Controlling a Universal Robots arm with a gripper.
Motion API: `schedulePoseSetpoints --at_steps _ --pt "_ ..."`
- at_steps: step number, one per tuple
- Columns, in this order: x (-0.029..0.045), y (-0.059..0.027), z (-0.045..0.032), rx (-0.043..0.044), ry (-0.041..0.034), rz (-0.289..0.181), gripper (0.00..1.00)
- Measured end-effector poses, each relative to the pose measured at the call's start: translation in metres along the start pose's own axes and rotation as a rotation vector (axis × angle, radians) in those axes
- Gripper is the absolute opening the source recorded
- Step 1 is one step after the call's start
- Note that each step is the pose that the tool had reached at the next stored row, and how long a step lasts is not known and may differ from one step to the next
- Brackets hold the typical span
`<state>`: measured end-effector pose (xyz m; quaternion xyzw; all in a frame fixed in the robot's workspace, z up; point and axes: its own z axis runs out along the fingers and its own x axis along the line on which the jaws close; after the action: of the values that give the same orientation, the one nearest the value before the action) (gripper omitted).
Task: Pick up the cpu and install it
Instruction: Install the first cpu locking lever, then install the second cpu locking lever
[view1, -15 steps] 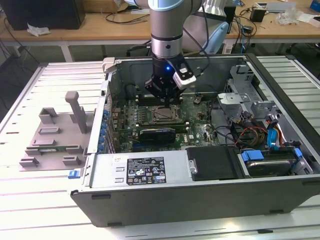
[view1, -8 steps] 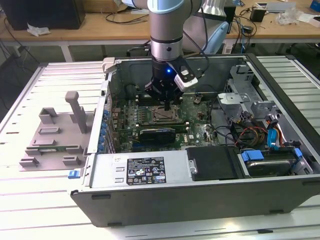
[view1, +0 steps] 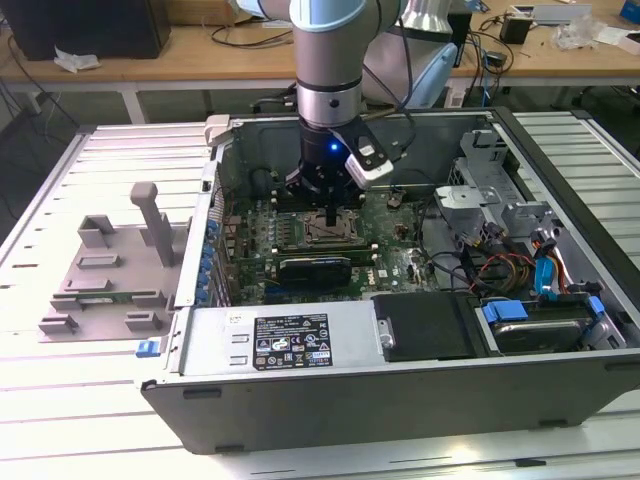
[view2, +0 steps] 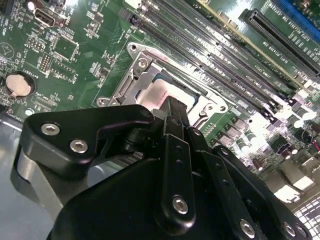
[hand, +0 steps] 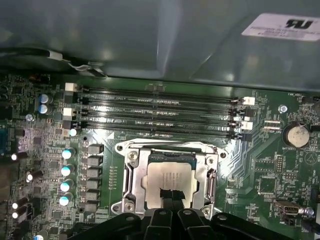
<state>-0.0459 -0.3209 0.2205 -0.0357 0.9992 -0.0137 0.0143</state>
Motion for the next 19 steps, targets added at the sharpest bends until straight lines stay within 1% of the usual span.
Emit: schedulePoseSetpoints --at_steps 2,3,5,8,19 --pt "0.0 -0.0001 -0.0001 0.0 0.0008 0.0 0.11" --pt "0.0 -0.0002 -0.0015 0.0001 0.0009 0.0 0.11" --pt "-0.0002 -0.0004 -0.0098 0.0 0.0008 0.0 0.11" --pt "-0.0005 -0.0006 -0.018 0.0 0.0008 0.0 0.11" --pt "-0.0005 -0.0007 -0.0188 -0.0001 0.0007 0.0 0.11"
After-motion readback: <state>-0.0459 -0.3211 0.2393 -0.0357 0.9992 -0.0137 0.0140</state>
